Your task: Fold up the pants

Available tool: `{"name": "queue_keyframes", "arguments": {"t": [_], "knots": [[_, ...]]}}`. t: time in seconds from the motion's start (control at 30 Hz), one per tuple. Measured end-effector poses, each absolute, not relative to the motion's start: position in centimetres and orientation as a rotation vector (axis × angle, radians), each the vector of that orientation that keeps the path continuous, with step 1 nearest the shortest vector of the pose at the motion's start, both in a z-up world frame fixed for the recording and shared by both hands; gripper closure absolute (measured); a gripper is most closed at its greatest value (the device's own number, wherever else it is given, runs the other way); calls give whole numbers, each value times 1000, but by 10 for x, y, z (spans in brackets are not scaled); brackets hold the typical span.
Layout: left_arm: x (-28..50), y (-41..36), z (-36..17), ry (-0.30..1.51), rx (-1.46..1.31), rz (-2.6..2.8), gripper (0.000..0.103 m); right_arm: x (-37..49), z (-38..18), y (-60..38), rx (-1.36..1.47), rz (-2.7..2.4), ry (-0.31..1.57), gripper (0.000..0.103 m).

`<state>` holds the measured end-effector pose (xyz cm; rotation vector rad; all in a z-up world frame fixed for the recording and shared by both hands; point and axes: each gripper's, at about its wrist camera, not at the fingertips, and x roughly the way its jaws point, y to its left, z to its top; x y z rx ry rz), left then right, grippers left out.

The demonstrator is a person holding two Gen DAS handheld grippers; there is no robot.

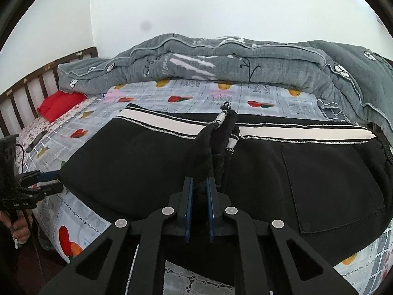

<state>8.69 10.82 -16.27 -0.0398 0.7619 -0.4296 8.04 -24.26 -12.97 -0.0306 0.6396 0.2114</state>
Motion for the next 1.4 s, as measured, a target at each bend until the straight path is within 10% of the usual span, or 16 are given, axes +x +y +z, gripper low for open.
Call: {"name": "queue_keyframes", "arguments": {"t": [1.4], "knots": [[91, 98, -162, 769, 12, -389, 42, 59, -137, -260, 50, 244, 634, 95]]}}
